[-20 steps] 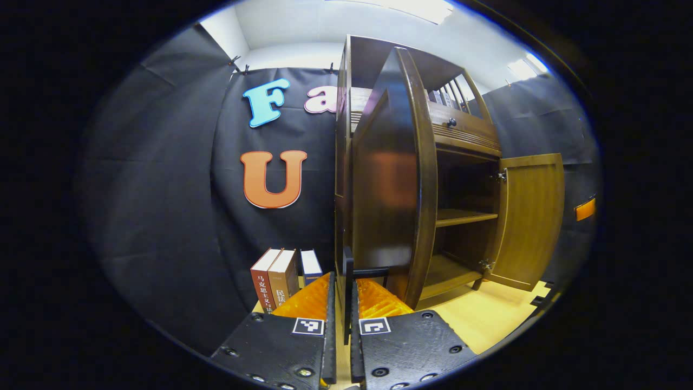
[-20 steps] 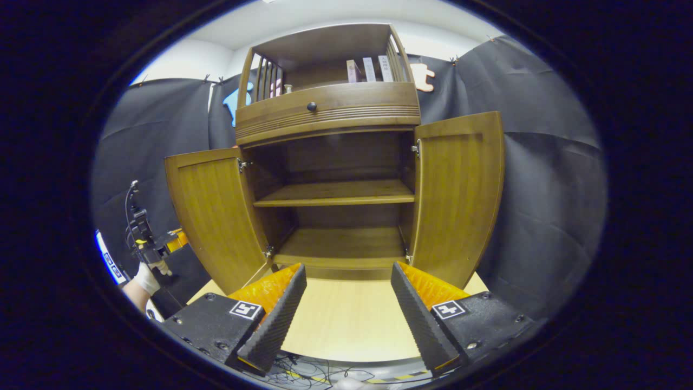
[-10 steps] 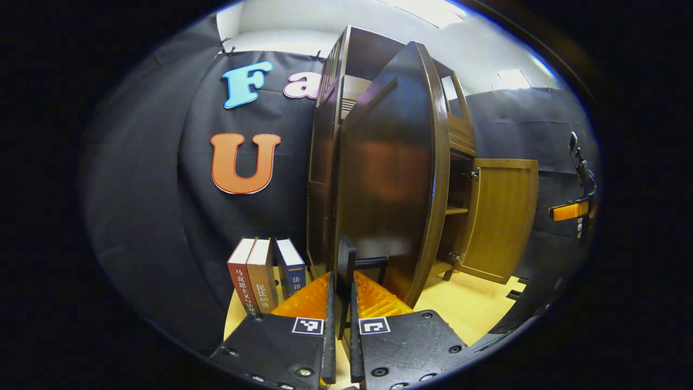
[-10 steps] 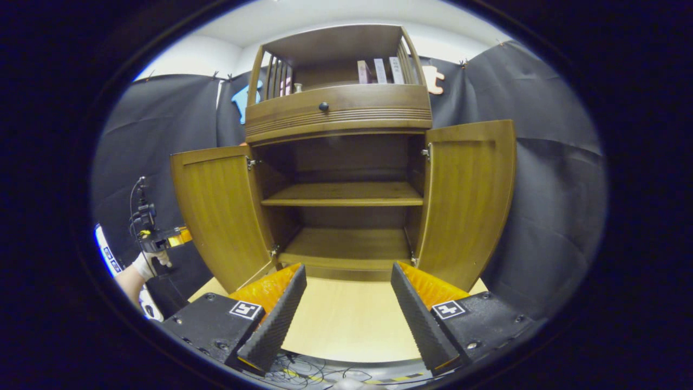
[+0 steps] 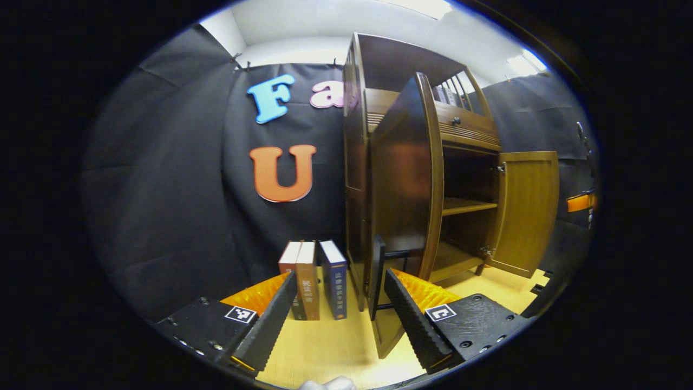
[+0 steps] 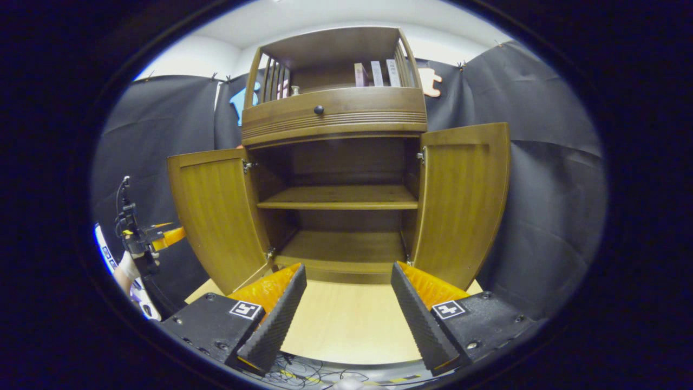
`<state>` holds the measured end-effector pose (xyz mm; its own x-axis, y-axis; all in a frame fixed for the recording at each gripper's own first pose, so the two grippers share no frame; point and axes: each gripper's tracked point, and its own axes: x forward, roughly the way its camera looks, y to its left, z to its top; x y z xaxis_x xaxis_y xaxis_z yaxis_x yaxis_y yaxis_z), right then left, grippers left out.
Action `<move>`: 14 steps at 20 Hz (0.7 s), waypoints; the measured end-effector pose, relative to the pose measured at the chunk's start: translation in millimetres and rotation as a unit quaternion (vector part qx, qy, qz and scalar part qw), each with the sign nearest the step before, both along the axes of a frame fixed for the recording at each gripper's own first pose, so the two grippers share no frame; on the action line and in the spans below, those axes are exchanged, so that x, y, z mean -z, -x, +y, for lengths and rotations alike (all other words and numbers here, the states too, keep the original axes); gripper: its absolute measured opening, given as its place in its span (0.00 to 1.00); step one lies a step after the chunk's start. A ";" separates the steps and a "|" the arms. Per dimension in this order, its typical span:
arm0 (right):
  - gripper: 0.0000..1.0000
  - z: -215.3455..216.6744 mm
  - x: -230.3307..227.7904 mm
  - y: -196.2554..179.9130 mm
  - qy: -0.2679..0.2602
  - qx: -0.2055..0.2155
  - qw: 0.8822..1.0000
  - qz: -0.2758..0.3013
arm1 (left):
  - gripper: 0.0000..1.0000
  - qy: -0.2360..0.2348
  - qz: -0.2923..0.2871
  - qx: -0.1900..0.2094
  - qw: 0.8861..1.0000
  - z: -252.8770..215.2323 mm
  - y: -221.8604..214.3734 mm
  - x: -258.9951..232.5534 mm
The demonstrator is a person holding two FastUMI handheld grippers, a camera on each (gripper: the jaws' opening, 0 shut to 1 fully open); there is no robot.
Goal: Open the right door of the double-door shoe cabinet with the right hand, and open the left door with the left hand.
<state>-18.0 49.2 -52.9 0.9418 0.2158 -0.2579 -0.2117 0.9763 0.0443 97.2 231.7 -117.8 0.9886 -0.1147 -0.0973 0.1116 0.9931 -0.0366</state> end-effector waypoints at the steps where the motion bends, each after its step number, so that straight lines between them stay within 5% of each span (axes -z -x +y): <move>1: 0.99 -1.9 -2.2 0.7 0.000 0.002 1.000 -0.004 | 0.98 0.002 -0.002 -0.019 1.000 3.5 8.0 -9.2; 4: 0.99 -10.8 -11.8 -3.9 0.003 0.020 1.000 -0.023 | 0.95 0.007 -0.026 -0.090 0.996 10.7 37.4 -42.0; 6: 0.99 -12.3 -18.7 -5.1 0.003 0.025 0.999 -0.038 | 0.84 0.011 -0.030 -0.103 0.994 -9.3 51.5 -58.7; 7: 0.99 -11.6 -21.9 -5.5 0.005 0.025 0.999 -0.043 | 0.95 0.006 -0.028 -0.107 0.994 -22.0 54.9 -66.0; 14: 0.99 -15.8 -37.3 -6.0 0.005 0.034 0.997 -0.071 | 0.94 -0.007 -0.011 -0.112 0.994 -102.2 67.4 -78.0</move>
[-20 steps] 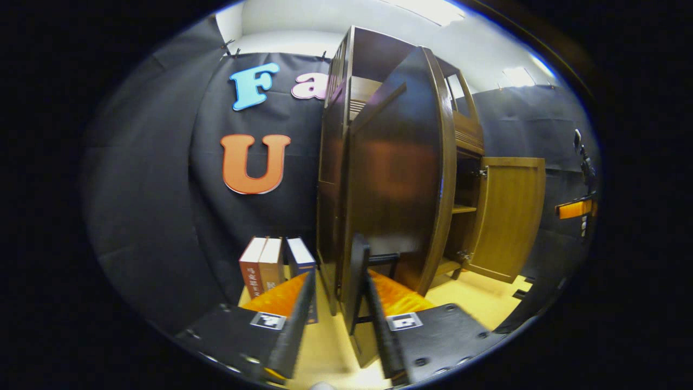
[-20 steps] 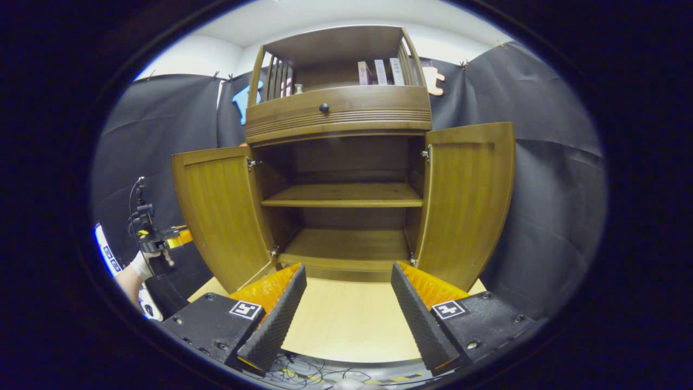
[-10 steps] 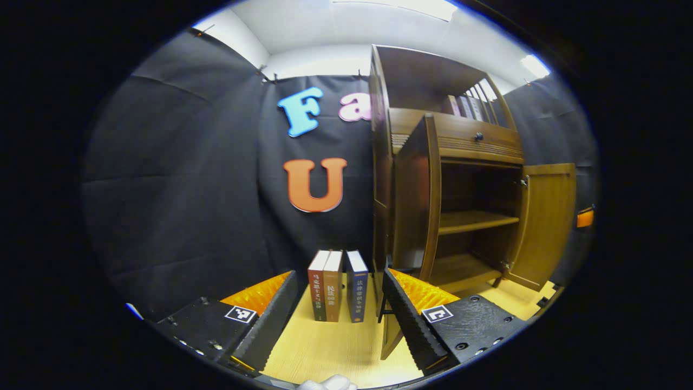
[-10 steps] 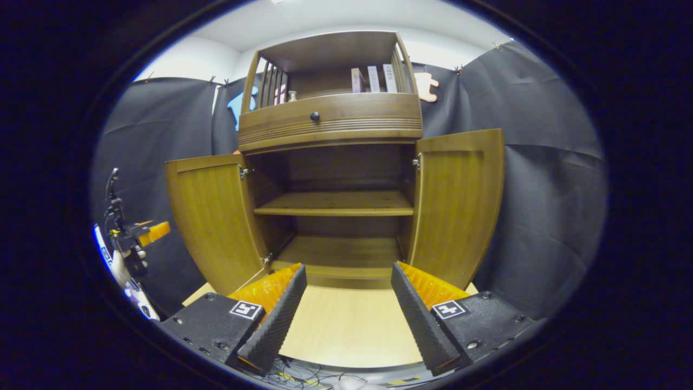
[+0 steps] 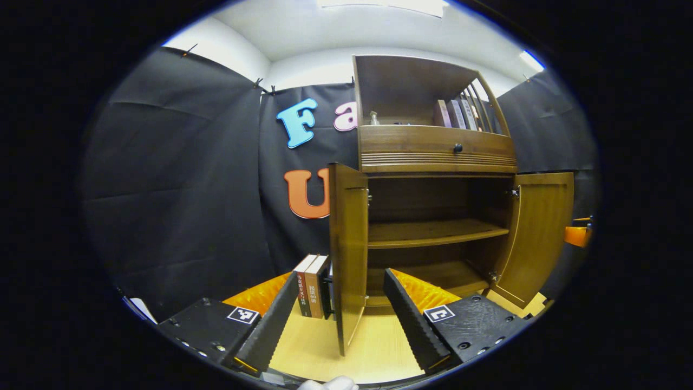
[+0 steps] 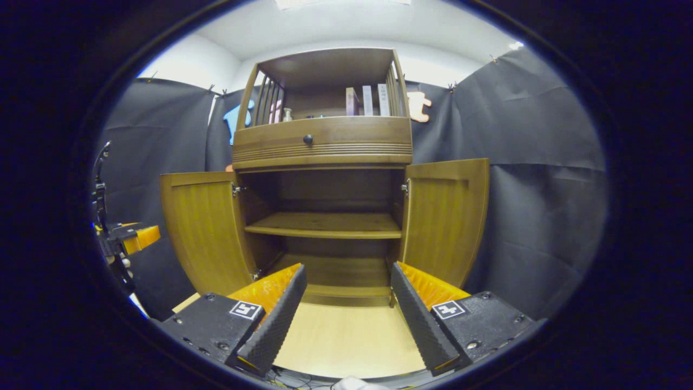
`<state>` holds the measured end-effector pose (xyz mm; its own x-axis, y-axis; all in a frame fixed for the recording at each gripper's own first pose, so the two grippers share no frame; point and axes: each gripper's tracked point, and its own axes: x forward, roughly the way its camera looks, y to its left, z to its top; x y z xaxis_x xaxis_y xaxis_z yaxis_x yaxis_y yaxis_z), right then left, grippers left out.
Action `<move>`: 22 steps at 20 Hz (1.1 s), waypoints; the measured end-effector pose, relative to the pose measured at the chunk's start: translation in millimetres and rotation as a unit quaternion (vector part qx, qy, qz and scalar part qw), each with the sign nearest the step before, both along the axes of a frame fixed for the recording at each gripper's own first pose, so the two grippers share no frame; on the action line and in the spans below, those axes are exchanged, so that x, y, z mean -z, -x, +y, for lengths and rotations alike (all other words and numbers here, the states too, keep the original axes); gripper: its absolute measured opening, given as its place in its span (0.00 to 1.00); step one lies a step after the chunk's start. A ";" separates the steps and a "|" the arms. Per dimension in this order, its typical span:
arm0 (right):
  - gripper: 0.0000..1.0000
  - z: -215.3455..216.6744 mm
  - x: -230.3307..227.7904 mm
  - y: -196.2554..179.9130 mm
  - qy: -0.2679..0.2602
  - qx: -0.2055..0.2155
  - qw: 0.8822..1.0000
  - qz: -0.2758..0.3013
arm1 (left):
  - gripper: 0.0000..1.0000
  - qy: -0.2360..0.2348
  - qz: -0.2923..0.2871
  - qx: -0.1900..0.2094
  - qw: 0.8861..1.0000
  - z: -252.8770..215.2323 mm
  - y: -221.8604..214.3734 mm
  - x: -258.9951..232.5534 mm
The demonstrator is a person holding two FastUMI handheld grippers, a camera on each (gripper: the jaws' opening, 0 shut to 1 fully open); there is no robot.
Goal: Open the right door of the double-door shoe cabinet with the right hand, and open the left door with the left hand.
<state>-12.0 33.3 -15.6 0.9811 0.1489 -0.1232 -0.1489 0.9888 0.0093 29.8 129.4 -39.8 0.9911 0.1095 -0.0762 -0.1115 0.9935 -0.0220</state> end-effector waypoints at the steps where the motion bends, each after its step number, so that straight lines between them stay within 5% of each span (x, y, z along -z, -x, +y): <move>1: 0.99 -2.6 1.5 3.8 -0.001 0.003 1.000 0.000 | 0.95 0.000 0.002 0.003 1.000 -9.7 -1.1 -0.1; 12: 0.99 -21.8 5.2 8.4 -0.009 0.041 0.999 -0.007 | 1.00 0.005 0.004 0.037 0.999 -74.6 7.6 0.4; 22: 0.99 -24.5 2.9 15.1 -0.011 0.044 0.999 -0.010 | 0.96 0.000 -0.005 0.040 0.999 -84.1 20.3 -5.9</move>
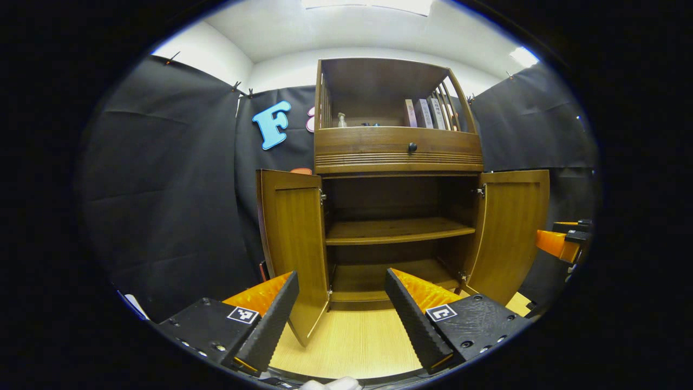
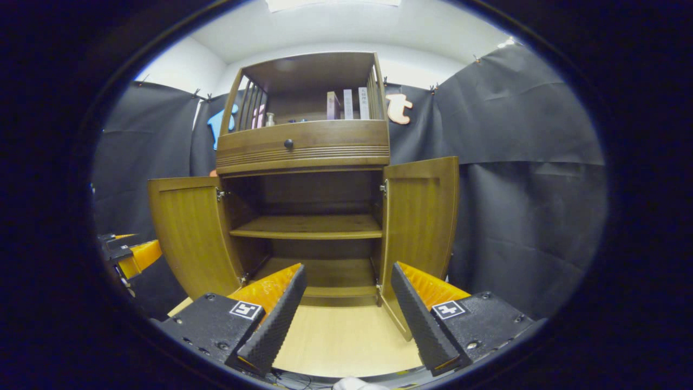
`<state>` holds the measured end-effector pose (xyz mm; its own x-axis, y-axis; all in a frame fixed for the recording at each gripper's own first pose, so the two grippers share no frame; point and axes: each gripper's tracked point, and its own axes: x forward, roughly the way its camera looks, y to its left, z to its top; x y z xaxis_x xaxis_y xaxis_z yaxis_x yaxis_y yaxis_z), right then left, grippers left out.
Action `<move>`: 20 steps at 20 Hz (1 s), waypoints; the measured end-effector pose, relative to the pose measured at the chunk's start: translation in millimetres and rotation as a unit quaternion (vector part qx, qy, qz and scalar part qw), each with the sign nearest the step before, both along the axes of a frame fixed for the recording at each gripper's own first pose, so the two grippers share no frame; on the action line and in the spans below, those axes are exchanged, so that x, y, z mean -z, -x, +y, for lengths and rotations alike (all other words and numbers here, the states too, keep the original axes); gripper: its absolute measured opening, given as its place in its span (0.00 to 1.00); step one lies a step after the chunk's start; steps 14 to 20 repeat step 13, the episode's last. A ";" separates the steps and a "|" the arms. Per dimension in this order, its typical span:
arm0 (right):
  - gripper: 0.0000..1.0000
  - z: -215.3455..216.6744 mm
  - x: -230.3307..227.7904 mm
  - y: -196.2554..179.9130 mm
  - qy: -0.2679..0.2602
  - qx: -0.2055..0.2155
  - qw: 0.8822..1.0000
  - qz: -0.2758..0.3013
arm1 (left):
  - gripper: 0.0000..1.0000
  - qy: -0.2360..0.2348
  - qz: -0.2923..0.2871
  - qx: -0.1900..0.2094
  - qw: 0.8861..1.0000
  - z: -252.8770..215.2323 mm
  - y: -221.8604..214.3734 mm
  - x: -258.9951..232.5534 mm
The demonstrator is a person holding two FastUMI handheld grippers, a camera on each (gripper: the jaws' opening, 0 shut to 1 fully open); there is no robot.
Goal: Open the right door of the double-door shoe cabinet with the right hand, and open the left door with the left hand.
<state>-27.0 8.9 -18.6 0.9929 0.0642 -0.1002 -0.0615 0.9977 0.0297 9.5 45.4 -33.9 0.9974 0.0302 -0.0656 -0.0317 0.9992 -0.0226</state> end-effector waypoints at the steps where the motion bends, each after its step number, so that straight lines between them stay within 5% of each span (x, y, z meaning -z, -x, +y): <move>1: 0.99 1.3 0.6 0.1 0.001 -0.002 1.000 0.001 | 0.96 0.000 0.001 -0.001 1.000 1.4 0.1 -0.2; 20: 0.99 1.8 5.1 1.9 0.003 -0.004 1.000 0.008 | 0.96 -0.006 0.000 0.000 1.000 -3.1 3.1 -1.9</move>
